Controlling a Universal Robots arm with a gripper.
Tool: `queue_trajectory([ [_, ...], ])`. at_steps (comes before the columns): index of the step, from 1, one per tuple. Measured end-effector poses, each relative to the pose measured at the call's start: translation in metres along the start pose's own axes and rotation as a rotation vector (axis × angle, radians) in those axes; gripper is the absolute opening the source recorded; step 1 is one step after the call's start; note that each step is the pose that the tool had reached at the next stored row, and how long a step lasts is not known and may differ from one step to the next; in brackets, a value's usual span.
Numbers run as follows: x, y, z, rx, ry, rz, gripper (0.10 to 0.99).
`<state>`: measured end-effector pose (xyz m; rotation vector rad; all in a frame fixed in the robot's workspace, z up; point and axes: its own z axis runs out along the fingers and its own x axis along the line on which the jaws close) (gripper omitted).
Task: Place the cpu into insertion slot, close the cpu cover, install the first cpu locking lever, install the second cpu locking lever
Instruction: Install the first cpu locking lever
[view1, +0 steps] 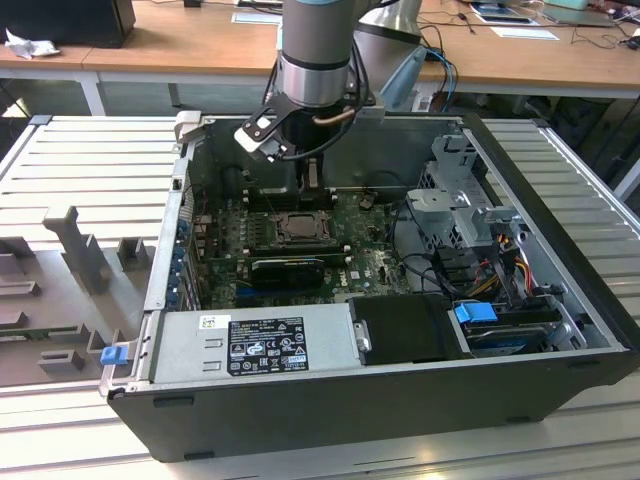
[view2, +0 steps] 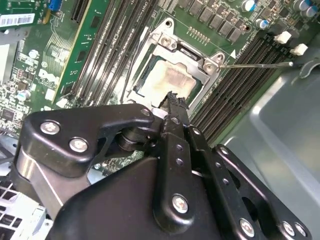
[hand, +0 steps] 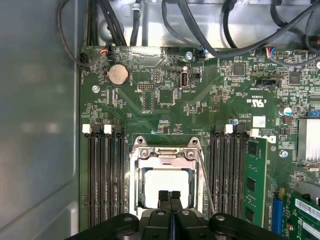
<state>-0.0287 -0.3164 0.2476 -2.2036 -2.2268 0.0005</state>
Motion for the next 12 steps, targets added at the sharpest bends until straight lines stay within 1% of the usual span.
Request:
queue_trajectory([
  [3, 0.0, -0.0001, -0.0077, 0.0, 0.0, 0.0, 0.106],
  [4, 0.0001, -0.0002, -0.0126, 0.0, 0.0, 0.0, 0.106],
  [6, 0.0002, -0.0003, -0.0292, 0.0, -0.0003, 0.0, 0.106],
  [7, 0.0002, -0.0003, -0.0294, 0.0, -0.0002, -0.003, 0.106],
  [8, 0.0002, -0.0003, -0.0294, -0.003, -0.0004, -0.021, 0.106],
  [9, 0.0002, -0.0003, -0.0295, -0.004, -0.0008, -0.048, 0.106],
  [11, 0.0002, -0.0003, -0.0295, -0.004, -0.0011, -0.091, 0.106],
  [12, 0.0002, -0.0003, -0.0294, -0.004, -0.0011, -0.122, 0.106],
])
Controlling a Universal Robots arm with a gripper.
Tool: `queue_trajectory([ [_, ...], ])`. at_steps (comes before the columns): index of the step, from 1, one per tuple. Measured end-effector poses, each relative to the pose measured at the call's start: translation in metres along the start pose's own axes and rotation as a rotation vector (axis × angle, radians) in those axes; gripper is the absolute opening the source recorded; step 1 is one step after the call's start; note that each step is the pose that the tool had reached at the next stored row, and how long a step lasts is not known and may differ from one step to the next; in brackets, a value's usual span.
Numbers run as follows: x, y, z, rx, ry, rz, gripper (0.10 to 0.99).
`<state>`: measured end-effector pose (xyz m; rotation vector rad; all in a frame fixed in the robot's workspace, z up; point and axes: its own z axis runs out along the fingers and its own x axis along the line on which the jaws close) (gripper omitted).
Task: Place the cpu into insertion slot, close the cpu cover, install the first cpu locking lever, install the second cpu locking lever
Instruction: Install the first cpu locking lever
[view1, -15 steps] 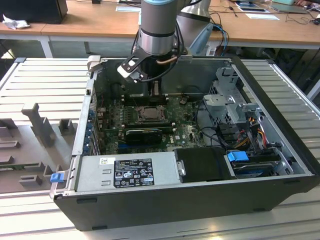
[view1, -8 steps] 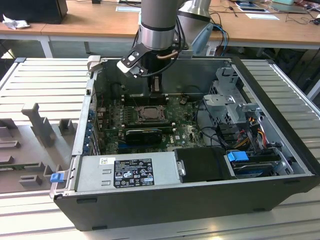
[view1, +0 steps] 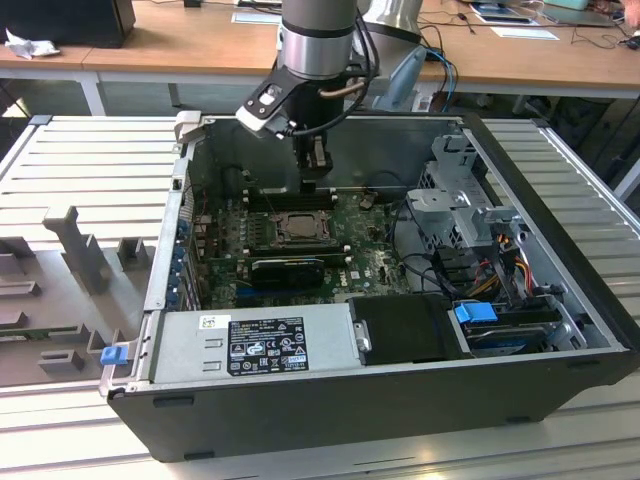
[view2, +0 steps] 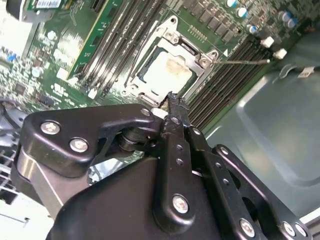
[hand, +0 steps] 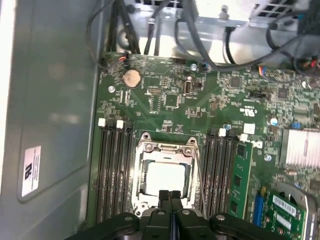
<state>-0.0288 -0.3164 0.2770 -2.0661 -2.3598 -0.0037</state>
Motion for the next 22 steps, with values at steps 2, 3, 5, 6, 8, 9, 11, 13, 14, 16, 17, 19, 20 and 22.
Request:
queue_trajectory([
  [2, 0.0, 0.0, 0.0001, 0.0, 0.0, -0.037, 0.106],
  [3, 0.0, 0.0, 0.0001, 0.0, 0.0, -0.052, 0.106],
  [5, 0.0, 0.0, 0.0002, 0.0, -0.0001, -0.098, 0.106],
  [6, 0.0, 0.0, 0.0002, 0.001, -0.0001, -0.107, 0.106],
  [8, 0.0, 0.0, 0.0003, 0.001, -0.0001, -0.125, 0.106],
  [9, 0.0, 0.0, 0.0003, 0.001, -0.0001, -0.133, 0.106],
  [11, 0.0, 0.0, 0.0003, 0.001, -0.0001, -0.145, 0.106],
  [13, 0.0, 0.0, 0.0003, 0.001, -0.0002, -0.163, 0.106],
  [14, 0.0, 0.0, 0.0003, 0.001, -0.0002, -0.171, 0.106],
  [16, 0.0, 0.0, 0.0003, 0.001, -0.0002, -0.193, 0.106],
  [17, 0.0, 0.0, 0.0003, 0.001, -0.0002, -0.206, 0.106],
  [19, 0.0, 0.0, 0.0003, 0.001, -0.0002, -0.235, 0.106],
  [20, 0.0, 0.0, 0.0003, 0.001, -0.0003, -0.246, 0.106],
  [22, 0.0, 0.0, 0.0003, 0.001, -0.0003, -0.271, 0.106],
])
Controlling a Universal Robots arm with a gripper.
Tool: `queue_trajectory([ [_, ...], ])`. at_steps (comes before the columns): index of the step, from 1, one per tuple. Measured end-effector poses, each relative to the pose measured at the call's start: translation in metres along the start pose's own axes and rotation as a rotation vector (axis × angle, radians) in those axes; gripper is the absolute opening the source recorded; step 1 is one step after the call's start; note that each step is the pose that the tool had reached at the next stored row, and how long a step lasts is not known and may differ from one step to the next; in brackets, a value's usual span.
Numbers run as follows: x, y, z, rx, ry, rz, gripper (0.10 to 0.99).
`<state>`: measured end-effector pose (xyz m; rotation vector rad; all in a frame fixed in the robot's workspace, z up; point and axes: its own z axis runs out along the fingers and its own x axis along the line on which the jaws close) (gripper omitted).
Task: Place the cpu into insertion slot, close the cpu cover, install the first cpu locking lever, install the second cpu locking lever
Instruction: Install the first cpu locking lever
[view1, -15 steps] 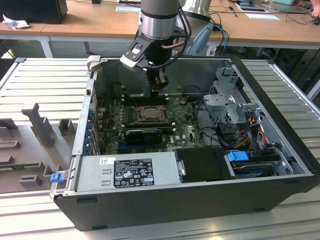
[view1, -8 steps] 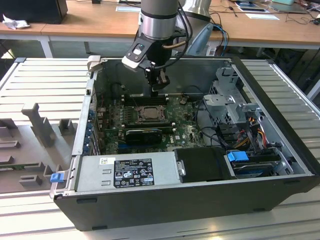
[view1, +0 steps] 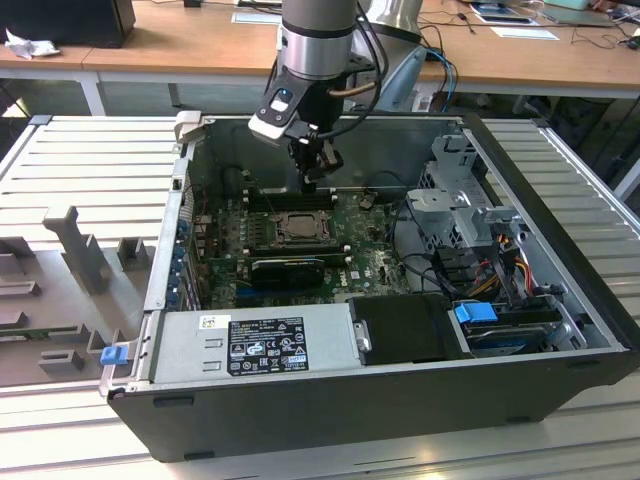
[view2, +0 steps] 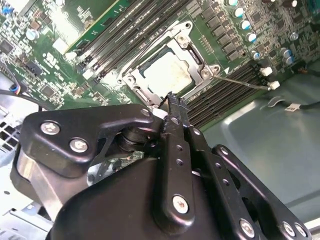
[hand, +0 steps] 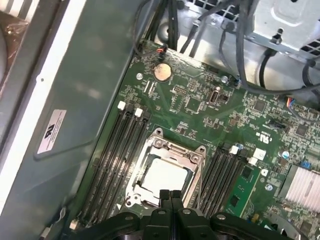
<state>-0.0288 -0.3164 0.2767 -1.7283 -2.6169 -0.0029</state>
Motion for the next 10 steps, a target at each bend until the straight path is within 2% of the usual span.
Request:
queue_trajectory([
  [3, 0.0, 0.0, 0.0, 0.0, -0.0001, -0.046, 0.106],
  [6, 0.0, 0.0, 0.0, 0.001, -0.0002, -0.13, 0.106],
  [10, 0.0, 0.0, 0.0, 0.001, -0.0003, -0.188, 0.106],
])
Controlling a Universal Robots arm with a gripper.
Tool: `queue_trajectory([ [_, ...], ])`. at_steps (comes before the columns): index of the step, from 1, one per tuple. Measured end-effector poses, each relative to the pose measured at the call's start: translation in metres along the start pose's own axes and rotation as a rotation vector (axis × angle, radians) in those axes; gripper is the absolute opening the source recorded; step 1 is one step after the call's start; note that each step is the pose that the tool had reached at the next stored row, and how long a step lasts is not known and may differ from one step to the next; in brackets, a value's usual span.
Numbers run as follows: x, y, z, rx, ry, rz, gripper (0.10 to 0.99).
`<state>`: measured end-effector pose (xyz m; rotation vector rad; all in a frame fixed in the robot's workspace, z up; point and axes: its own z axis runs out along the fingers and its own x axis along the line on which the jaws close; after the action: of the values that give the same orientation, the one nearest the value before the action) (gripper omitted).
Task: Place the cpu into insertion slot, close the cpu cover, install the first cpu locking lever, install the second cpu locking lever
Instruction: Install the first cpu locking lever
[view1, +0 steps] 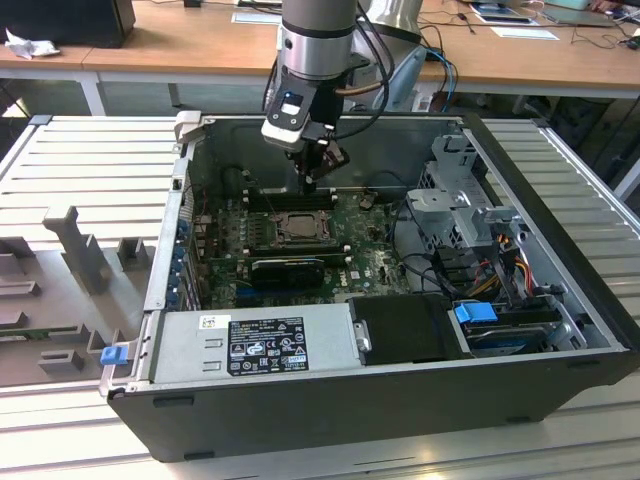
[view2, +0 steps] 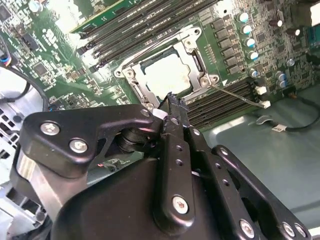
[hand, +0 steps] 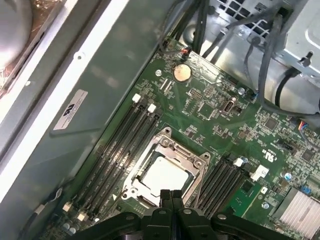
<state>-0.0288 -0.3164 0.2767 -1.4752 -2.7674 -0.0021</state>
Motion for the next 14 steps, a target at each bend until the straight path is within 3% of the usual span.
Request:
queue_trajectory([
  [14, 0.0, 0.0, 0.0, 0.001, -0.0002, -0.167, 0.106],
])
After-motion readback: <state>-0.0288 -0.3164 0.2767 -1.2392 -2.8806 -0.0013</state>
